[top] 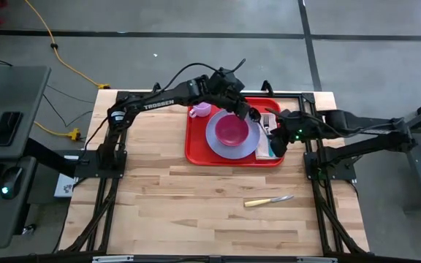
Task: Set up tray
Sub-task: Put the blue spoon on the left of the blue fork on the white napkin on the red serving tray
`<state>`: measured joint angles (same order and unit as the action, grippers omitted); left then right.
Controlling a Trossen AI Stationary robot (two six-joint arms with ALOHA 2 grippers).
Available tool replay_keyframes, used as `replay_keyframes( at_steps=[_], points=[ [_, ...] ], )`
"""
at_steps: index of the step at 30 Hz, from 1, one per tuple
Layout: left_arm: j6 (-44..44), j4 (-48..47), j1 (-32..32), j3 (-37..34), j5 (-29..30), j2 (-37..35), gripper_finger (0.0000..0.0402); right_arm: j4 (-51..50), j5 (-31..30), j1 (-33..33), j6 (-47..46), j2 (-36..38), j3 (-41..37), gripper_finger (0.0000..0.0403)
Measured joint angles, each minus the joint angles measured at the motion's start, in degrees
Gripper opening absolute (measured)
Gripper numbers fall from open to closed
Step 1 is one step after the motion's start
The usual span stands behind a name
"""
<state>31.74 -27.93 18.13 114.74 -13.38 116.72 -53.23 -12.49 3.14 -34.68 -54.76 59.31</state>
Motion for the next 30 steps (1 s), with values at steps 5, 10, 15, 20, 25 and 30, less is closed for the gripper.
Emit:
replay_keyframes(
  at_steps=[5, 10, 15, 20, 25, 30],
  points=[
    [0.21, -0.4, -0.13, -0.24, -0.65, 0.4, 0.0006, 0.82, -0.59, 0.0, 0.0, -0.04, 0.0, 0.0146],
    [1.03, -0.2, -0.1, -0.21, -1.13, 0.67, 0.0006, 1.31, -1.21, 0.0, 0.0, -0.35, 0.0, 0.0174],
    [1.41, 0.85, -0.13, -0.21, -1.21, 0.66, 0.0006, 1.53, -2.16, 0.0, 0.04, -1.92, 0.0, 0.0183],
    [1.57, 1.25, -0.13, -0.22, -1.27, 0.66, 0.0006, 1.57, -2.27, 0.0, 0.47, -4.28, 0.0, 0.0184],
    [1.84, 1.21, -0.13, -0.22, -1.26, 0.66, 0.0006, 1.59, -2.18, 1.19, 1.31, -5.86, 0.0, 0.0184],
    [2.0, 1.21, -0.13, -0.22, -1.26, 0.66, 0.0006, 1.62, -2.16, 2.8, 1.7, -6.1, 0.0, 0.0184]
  ],
)
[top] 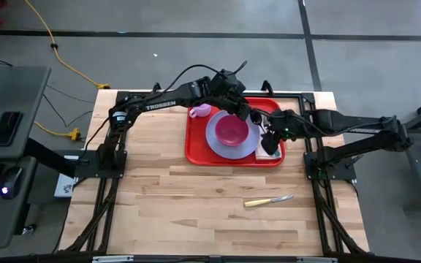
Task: Set up tray
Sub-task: Put the blue spoon on the left of the blue fork on the white napkin on the red serving tray
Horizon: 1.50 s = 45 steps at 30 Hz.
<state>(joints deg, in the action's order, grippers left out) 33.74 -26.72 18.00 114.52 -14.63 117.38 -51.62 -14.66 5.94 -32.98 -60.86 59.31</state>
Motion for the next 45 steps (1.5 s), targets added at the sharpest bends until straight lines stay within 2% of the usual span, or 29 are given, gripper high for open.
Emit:
replay_keyframes(
  at_steps=[8, 24, 45],
  points=[
    [0.63, 0.18, 0.0, 0.0, 0.02, 0.0, 0.0006, 0.03, 0.15, 1.31, 0.54, -0.35, 0.0, 0.018],
    [1.66, 1.29, 0.0, 0.0, -0.07, 0.0, 0.0006, 0.04, 0.17, 3.12, 3.92, -3.72, -0.02, 0.0123],
    [2.61, 1.05, 0.0, 0.0, -0.09, -0.02, 0.0006, -2.51, -1.33, 3.1, 4.97, -3.72, -0.02, 0.0122]
  ],
)
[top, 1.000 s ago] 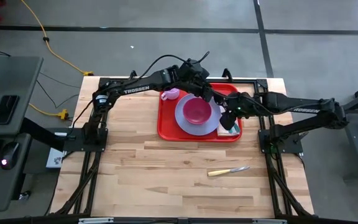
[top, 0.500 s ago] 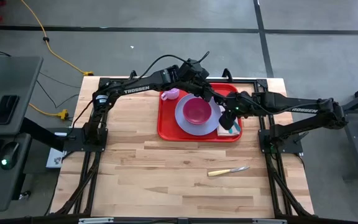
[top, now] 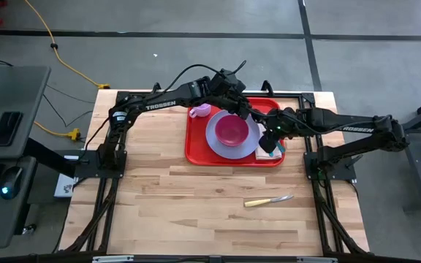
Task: Set up tray
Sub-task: Put the blue spoon on the left of the blue fork on the white napkin on the red serving tray
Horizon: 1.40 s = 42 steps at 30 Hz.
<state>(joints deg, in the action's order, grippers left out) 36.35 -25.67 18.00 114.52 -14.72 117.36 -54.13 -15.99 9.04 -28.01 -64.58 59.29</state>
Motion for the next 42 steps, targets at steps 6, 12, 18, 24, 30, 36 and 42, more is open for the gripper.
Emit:
replay_keyframes(
  at_steps=[6, 12, 18, 24, 30, 36, 42],
  points=[
    [1.04, -0.78, 0.0, 0.0, 0.11, 0.0, 0.0006, 0.08, 0.28, -0.02, 0.12, 0.02, 0.0, 0.0122],
    [1.43, -0.96, 0.0, 0.0, 0.26, 0.24, 0.0006, -0.51, 0.11, -0.02, 1.53, 0.02, 2.65, 0.0122],
    [2.08, -0.81, 0.0, -0.05, -0.23, 1.3, 0.0006, -1.75, -0.26, -0.02, 3.09, 0.04, 5.64, 0.0122],
    [3.56, -0.71, 0.03, -0.07, -1.03, 1.51, 0.0006, -4.05, -0.17, -0.02, 2.71, 0.04, 5.53, 0.0122],
    [4.48, 0.2, 0.04, -0.07, -1.06, 1.51, 0.0006, -3.93, 0.96, -0.02, 2.59, 0.04, 5.51, 0.0122],
    [4.67, 0.25, 0.04, -0.07, -1.2, 1.51, 0.0006, -3.93, 1.38, -0.02, 2.58, 0.03, 5.51, 0.0122],
    [4.94, 0.25, 0.02, -0.07, -1.28, 1.51, 0.0006, -3.97, 1.54, -0.02, 2.58, 0.02, 5.51, 0.0122]
  ],
)
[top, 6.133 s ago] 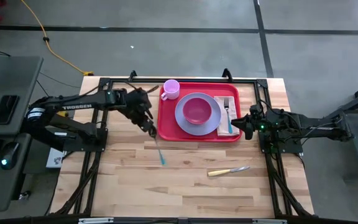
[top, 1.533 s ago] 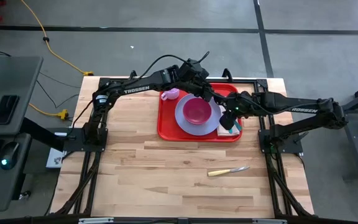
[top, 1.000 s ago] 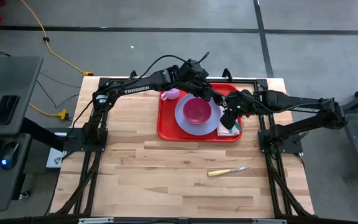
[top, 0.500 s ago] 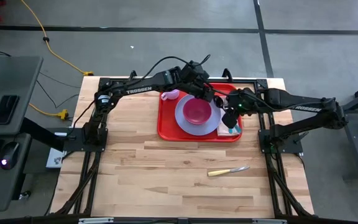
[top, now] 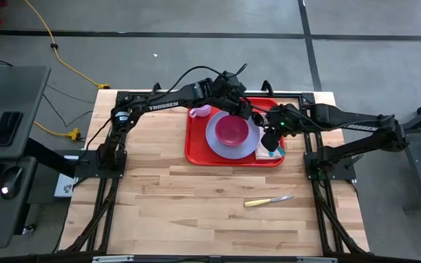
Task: Set up tray
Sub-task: Put the blue spoon on the left of the blue fork on the white napkin on the red serving tray
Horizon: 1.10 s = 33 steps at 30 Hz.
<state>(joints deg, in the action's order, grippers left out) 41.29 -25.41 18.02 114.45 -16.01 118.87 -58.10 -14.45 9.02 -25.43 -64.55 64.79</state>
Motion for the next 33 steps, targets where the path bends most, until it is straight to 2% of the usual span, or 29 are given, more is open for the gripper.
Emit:
replay_keyframes(
  at_steps=[13, 25, 33],
  points=[
    [0.18, -0.06, 0.0, 0.02, -0.68, 0.0, 0.0006, -1.84, 0.56, 1.31, 1.74, -4.88, -0.03, 0.0122],
    [-0.36, -0.8, 0.04, 0.02, -0.99, 0.0, 0.0006, -1.93, -1.82, 1.99, 2.27, -4.72, -0.04, 0.0121],
    [-0.52, -1.4, 0.47, 0.04, -1.19, 0.0, 0.0006, -2.07, -2.02, 2.38, 2.36, -4.72, -0.03, 0.0087]
  ],
)
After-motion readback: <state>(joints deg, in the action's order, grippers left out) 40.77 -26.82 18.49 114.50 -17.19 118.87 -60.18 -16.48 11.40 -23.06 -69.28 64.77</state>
